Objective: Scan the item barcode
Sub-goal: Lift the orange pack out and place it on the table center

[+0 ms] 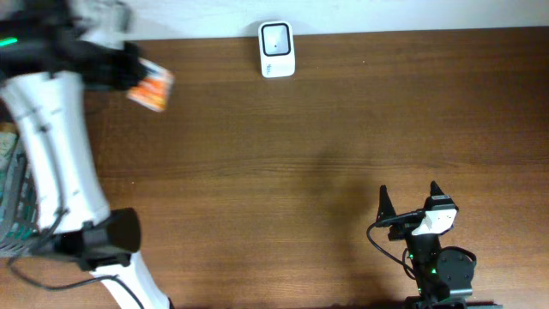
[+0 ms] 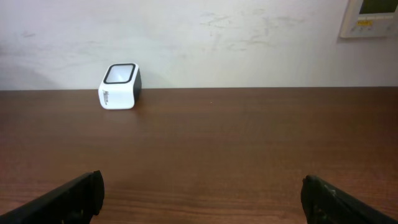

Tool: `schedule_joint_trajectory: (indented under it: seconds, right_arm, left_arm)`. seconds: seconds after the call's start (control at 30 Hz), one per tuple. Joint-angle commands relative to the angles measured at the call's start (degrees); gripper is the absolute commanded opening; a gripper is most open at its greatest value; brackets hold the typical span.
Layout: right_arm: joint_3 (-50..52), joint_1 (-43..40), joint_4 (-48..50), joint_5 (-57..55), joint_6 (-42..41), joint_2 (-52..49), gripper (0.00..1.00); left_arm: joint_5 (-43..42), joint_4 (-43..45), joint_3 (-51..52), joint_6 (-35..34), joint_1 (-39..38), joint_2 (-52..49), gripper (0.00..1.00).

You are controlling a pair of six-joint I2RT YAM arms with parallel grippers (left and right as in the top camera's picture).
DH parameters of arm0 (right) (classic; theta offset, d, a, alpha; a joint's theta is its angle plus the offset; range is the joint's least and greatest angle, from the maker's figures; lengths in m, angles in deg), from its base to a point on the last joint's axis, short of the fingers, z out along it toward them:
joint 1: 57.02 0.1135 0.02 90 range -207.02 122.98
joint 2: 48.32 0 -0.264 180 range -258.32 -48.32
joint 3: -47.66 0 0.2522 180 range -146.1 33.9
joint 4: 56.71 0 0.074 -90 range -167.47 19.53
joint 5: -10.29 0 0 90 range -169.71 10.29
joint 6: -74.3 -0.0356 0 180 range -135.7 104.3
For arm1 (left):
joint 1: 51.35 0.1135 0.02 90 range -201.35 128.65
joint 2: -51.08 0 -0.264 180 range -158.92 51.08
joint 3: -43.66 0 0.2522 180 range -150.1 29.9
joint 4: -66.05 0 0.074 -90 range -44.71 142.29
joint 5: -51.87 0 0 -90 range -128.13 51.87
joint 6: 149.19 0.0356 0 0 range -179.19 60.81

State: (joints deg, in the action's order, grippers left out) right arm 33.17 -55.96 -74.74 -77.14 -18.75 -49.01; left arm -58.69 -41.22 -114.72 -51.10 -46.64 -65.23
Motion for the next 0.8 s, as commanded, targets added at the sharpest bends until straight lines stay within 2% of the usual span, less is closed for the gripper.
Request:
schedule_joint_trajectory:
  seconds: [0.0, 0.1, 0.13, 0.2, 0.3, 0.37, 0.47, 0.67, 0.73, 0.77]
  right_arm:
    - [0.4, 0.5, 0.0, -0.3, -0.4, 0.3, 0.98]
    - [0.4, 0.5, 0.0, -0.3, -0.4, 0.3, 0.98]
    - [0.4, 0.5, -0.1, -0.3, -0.4, 0.3, 0.98]
    - [0.4, 0.5, 0.0, -0.3, -0.4, 0.3, 0.98]
    - [0.4, 0.5, 0.0, -0.3, -0.4, 0.3, 0.98]
    - [0.4, 0.5, -0.1, -0.3, -0.4, 0.3, 0.98]
    - [0.4, 0.5, -0.1, -0.3, -0.4, 0.3, 0.98]
    - [0.4, 0.5, 0.0, -0.3, -0.4, 0.3, 0.98]
    - [0.4, 0.5, -0.1, -0.3, -0.4, 0.3, 0.98]
    - [0.4, 0.5, -0.1, -0.3, -0.4, 0.3, 0.98]
  left_arm:
    - [-0.3, 6.3, 15.6, 6.0, -10.7, -0.3, 0.00]
    - [-0.8, 16.5, 29.4, 6.1, -17.8, -0.3, 0.00]
    - [-1.1, 21.1, 34.3, 4.2, -20.4, -0.3, 0.00]
    - [-1.1, 29.7, 42.8, -7.4, -23.9, -0.3, 0.00]
    - [-1.1, 41.9, 54.6, -20.8, -27.0, -0.3, 0.00]
    - [-1.1, 48.3, 60.2, -27.0, -28.2, -0.3, 0.00]
    - [-1.1, 54.1, 63.3, -30.9, -29.2, -0.3, 0.00]
    - [-2.6, 60.3, 63.3, -33.5, -29.4, -0.3, 0.00]
    - [-2.6, 61.2, 63.3, -33.9, -29.4, -0.3, 0.56]
    - [-2.6, 61.2, 63.3, -33.8, -29.4, -0.3, 0.75]
